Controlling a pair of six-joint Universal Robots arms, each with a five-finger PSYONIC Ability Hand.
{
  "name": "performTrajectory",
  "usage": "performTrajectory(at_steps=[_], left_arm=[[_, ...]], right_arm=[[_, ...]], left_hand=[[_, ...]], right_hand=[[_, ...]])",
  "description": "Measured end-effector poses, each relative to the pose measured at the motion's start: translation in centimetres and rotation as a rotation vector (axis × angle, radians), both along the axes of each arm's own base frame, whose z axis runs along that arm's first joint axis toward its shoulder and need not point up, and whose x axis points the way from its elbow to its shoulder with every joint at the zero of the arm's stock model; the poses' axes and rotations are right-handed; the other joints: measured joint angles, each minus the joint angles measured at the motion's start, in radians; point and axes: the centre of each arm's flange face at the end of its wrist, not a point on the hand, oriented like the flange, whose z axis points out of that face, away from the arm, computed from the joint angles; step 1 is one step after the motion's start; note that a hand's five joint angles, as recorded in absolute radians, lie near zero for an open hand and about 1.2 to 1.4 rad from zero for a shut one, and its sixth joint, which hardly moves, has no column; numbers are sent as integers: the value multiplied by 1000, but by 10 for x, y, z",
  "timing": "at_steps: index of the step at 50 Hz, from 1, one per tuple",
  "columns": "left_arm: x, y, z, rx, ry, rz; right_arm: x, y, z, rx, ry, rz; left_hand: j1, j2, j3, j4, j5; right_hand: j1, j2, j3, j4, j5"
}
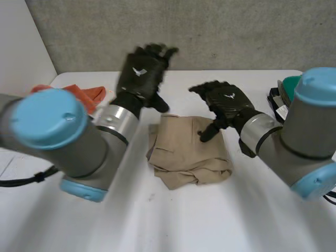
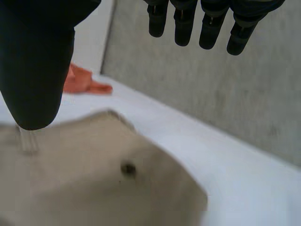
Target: Fold the laundry.
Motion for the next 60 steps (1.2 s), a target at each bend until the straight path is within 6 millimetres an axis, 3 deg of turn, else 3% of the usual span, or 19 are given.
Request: performTrajectory(at_steps=[7, 14, 19, 22, 25, 29, 33, 38, 39, 43, 50, 55, 60], left_arm=[[-22, 0, -56, 181, -162, -36], [-23, -7, -106, 291, -349, 12], [-13, -15, -119, 290, -480, 98], [-7, -16, -120, 281, -544, 128], [-5, -14, -112, 264, -564, 134], [-5, -11, -85, 227, -513, 119], [-5, -3, -44, 181, -390, 75], [-2, 5, -2, 156, -228, 6], [-1, 6, 7, 154, -189, -16], [5, 8, 28, 161, -98, -115], [8, 20, 36, 181, -84, -374], [11, 27, 35, 189, -97, -476], [13, 30, 32, 201, -104, -504]], right_arm=[[-11, -22, -33, 185, 100, -66], [-13, -31, -70, 299, 180, -78], [-17, -34, -80, 280, 283, -113], [-22, -38, -74, 194, 365, -162], [-26, -42, -56, 74, 424, -203], [-25, -39, -31, -59, 454, -215], [-13, -21, -8, -188, 452, -186], [5, 8, -6, -250, 436, -115], [11, 23, -12, -251, 435, -77], [17, 53, -34, -213, 442, -10], [21, 86, -69, -150, 391, 40], [25, 88, -84, -159, 338, 33], [33, 76, -101, -197, 299, 8]], left_hand=[[2, 0, 0, 0, 0], [87, 41, 64, 52, 31], [205, 146, 170, 162, 125], [205, 149, 174, 165, 125], [168, 135, 161, 149, 110], [108, 68, 92, 76, 43], [63, 22, 50, 29, 1], [63, 18, 49, 29, 1], [63, 18, 49, 29, 1], [63, 18, 49, 29, 0], [63, 17, 48, 29, 0], [63, 17, 48, 29, 1], [63, 17, 48, 29, 1]], right_hand=[[0, 0, 0, 0, 0], [0, 0, 0, 0, 0], [-23, -15, 0, 0, 0], [-24, -16, 0, 0, 0], [-24, -16, 0, 0, -1], [-24, -16, 0, 0, -1], [-24, -16, 0, 0, -1], [-24, -16, 0, 0, -1], [-24, -16, 0, 0, -1], [-24, -16, 0, 0, -1], [-24, -16, 0, 0, -1], [-24, -16, 0, 0, -1], [-23, -16, 0, 0, -1]])
